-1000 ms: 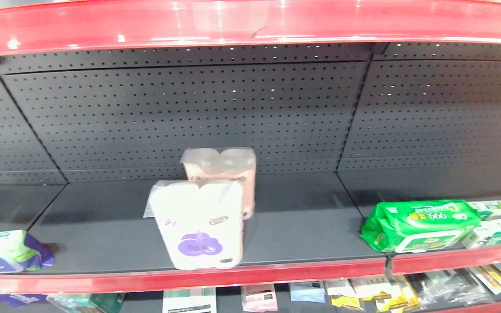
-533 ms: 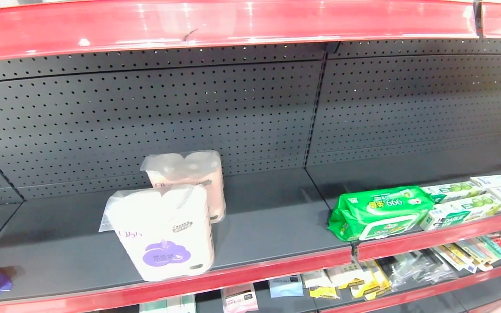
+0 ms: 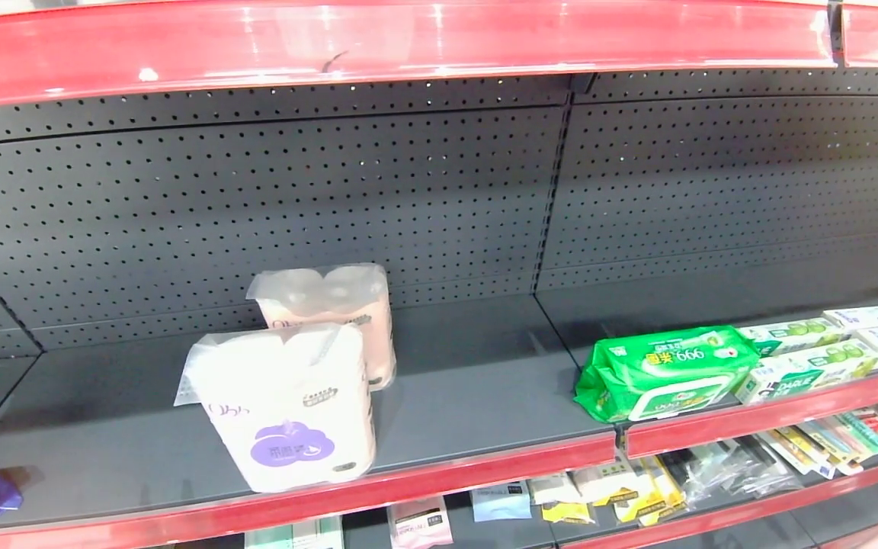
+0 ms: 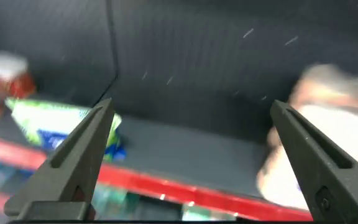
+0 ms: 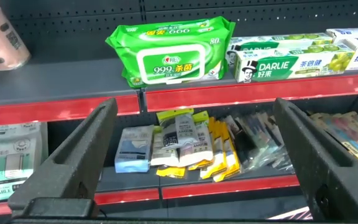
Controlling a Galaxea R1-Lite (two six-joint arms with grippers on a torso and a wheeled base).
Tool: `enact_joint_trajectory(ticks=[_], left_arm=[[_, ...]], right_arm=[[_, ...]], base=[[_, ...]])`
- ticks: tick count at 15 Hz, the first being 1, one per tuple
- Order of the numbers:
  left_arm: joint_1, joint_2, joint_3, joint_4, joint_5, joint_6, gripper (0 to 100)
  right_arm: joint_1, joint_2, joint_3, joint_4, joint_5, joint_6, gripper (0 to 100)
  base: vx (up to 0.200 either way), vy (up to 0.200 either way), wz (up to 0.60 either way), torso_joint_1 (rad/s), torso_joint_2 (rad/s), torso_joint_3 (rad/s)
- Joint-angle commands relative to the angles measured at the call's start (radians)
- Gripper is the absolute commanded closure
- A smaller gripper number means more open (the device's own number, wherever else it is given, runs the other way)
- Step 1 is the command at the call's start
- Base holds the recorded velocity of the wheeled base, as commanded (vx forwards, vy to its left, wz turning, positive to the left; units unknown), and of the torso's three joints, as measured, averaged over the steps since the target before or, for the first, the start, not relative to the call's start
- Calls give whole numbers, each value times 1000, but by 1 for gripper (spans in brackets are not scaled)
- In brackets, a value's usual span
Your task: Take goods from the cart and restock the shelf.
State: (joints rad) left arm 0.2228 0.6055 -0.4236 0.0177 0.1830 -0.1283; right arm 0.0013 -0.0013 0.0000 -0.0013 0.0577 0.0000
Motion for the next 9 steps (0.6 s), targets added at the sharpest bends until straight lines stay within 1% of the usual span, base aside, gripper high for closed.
enact_joint_trajectory(ticks=[1, 2, 3, 4, 5, 6, 9], left_arm=[[30, 415, -41, 4, -7, -14, 0], [29, 465, -43, 4, -22, -11, 0], [29, 490, -43, 4, -23, -10, 0], [29, 573, -41, 2, -23, 12, 0], [29, 585, -43, 2, -23, 13, 0], [17, 669, -50, -4, -25, 16, 0], [-33, 763, -53, -24, -28, 16, 0]], right_arm=[[0, 1, 0, 0, 1, 0, 0], [0, 1, 0, 0, 1, 0, 0], [0, 1, 0, 0, 1, 0, 0], [0, 1, 0, 0, 1, 0, 0], [0, 1, 0, 0, 1, 0, 0], [0, 1, 0, 0, 1, 0, 0], [0, 1, 0, 0, 1, 0, 0]], base=[[0, 0, 0, 0, 0, 0], [0, 0, 0, 0, 0, 0], [0, 0, 0, 0, 0, 0], [0, 0, 0, 0, 0, 0], [0, 0, 0, 0, 0, 0], [0, 0, 0, 0, 0, 0], [0, 0, 0, 0, 0, 0]])
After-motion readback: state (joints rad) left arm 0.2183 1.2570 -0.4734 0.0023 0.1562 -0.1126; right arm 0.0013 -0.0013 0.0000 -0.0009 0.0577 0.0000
